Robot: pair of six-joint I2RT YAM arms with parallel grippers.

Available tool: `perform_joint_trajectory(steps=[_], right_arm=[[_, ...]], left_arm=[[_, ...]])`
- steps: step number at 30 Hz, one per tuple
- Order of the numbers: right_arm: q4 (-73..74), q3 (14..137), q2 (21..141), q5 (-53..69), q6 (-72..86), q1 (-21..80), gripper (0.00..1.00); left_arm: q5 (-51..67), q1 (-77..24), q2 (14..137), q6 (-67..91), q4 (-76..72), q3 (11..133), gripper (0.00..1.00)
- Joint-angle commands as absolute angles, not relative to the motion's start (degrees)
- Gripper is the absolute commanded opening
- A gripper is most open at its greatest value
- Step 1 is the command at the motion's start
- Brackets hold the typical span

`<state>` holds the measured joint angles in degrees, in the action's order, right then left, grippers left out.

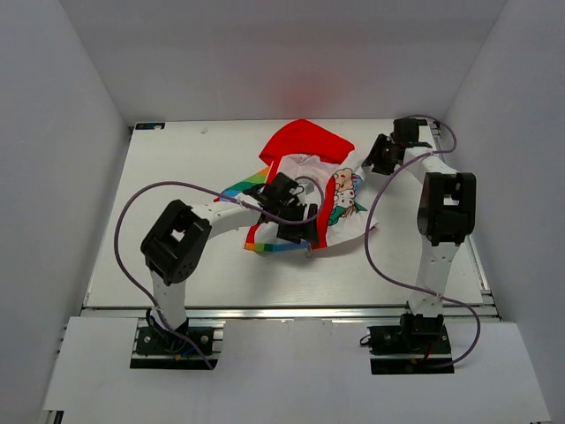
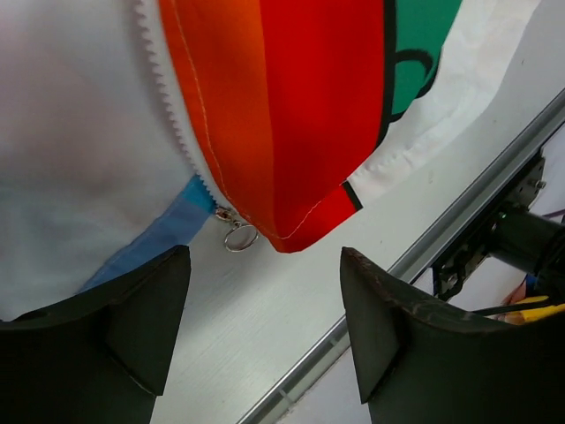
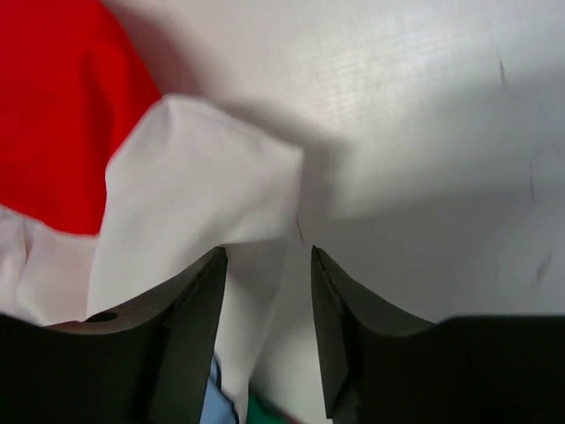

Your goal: Zip up the jacket

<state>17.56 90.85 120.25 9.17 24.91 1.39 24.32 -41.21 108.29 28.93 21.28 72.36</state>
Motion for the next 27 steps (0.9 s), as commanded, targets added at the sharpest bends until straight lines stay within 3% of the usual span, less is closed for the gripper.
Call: perform_joint_trajectory(steps=[1,2,5,6,7,9,10,15,19,22,27], right_arm=[[13.11,97.64,124.62,9.92,26.72,1.49,0.48],[12.75,98.60,125.67,10.80,27.07,1.49,0.47],[13.35,102.11,129.02,13.09,28.12,1.49,0.26],[12.75,101.87,129.02,13.53,28.47,1.49,0.09],[11.70,101.08,128.59,13.88,28.65,1.49,0.02],[9.77,99.06,126.14,13.45,28.13,1.49,0.00],[9.67,98.79,125.17,13.01,27.52,1.49,0.00],[15.28,100.54,116.30,4.59,21.72,2.89,0.00],[19.33,104.74,109.78,-15.75,9.28,9.56,0.00],[21.79,108.80,109.60,-25.01,2.39,17.82,0.00],[21.53,112.40,115.65,-27.95,-6.68,31.10,0.00]], left_arm=[[28.56,-42.01,109.68,28.21,18.99,74.00,0.77],[29.17,-41.92,110.12,28.21,18.38,73.92,0.75],[30.76,-41.92,111.53,28.56,16.88,73.65,0.60],[32.24,-41.92,111.97,28.56,16.53,73.83,0.48],[32.95,-41.92,112.49,28.83,15.31,73.83,0.41],[34.62,-41.92,112.59,29.61,13.63,73.39,0.21],[34.89,-41.92,112.59,29.97,12.67,73.13,0.03],[35.07,-41.92,111.36,30.94,8.09,71.19,0.00],[33.40,-41.92,109.34,30.50,8.88,68.83,0.00],[32.18,-41.92,107.06,30.50,9.05,66.98,0.00],[29.71,-41.92,102.06,31.46,9.75,61.62,0.00]])
